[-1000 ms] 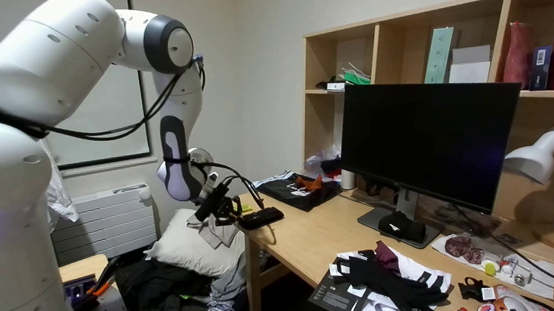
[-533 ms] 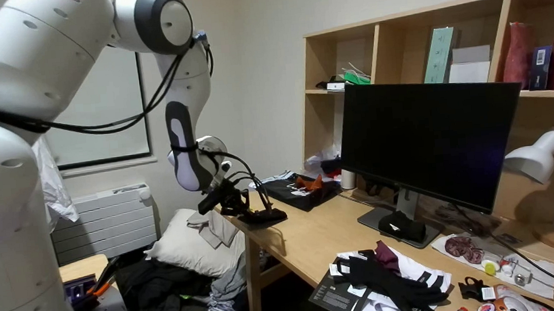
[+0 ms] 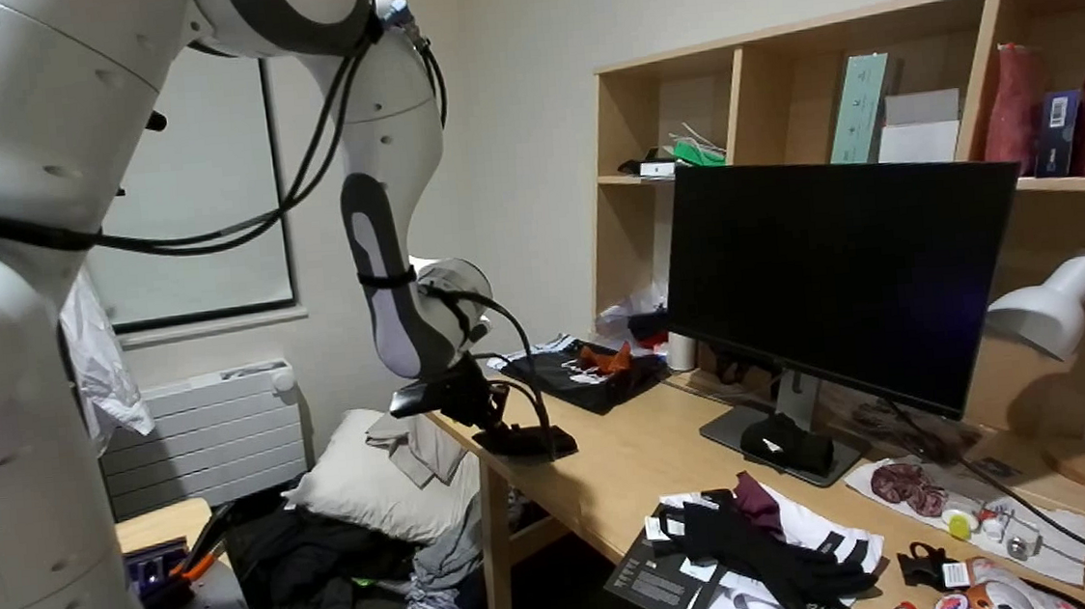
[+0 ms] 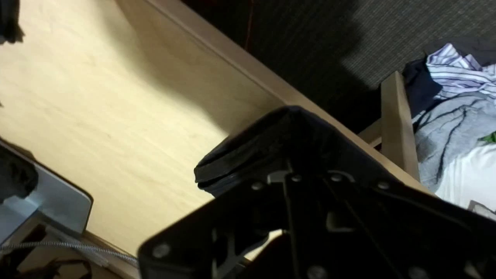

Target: Move the black cloth to the right

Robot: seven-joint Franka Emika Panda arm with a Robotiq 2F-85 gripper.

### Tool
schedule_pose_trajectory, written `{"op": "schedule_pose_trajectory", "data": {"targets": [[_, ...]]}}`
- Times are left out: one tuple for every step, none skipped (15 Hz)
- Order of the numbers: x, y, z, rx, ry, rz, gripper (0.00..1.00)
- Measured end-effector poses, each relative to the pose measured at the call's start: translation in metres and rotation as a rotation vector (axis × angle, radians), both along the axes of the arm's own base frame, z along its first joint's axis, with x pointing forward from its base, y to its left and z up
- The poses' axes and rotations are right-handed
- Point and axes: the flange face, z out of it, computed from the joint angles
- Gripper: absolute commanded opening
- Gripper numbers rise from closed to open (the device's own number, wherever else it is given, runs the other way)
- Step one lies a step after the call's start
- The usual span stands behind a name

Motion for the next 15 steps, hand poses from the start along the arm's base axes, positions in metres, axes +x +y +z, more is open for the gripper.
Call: {"op": "schedule_pose_trajectory", "data": {"targets": [[-0.001,-0.012,-0.001,0.050,0.022,-0.018,0.07],[-0.002,-0.024,-0.001,0.101,0.045,-0.034,0.06],[-0.003,-0.035,0.000,0.151,0.066,-0.049,0.07],[-0.002,-0.047,0.003,0.205,0.085,-0.069,0.07],[0.000,-0.059,0.009,0.257,0.099,-0.083,0.07],[0.003,-0.073,0.015,0.312,0.109,-0.098,0.06],[0.006,-0.086,0.023,0.370,0.115,-0.114,0.07],[0.008,-0.100,0.031,0.427,0.120,-0.127,0.07],[0.010,-0.113,0.039,0.483,0.123,-0.138,0.06],[0.011,-0.124,0.047,0.536,0.123,-0.149,0.07],[0.014,-0.131,0.051,0.565,0.113,-0.175,0.07],[0.017,-0.130,0.055,0.604,0.103,-0.196,0.07],[0.021,-0.130,0.060,0.650,0.091,-0.228,0.07],[0.025,-0.130,0.067,0.679,0.078,-0.248,0.07],[0.028,-0.130,0.070,0.692,0.070,-0.258,0.07]]}}
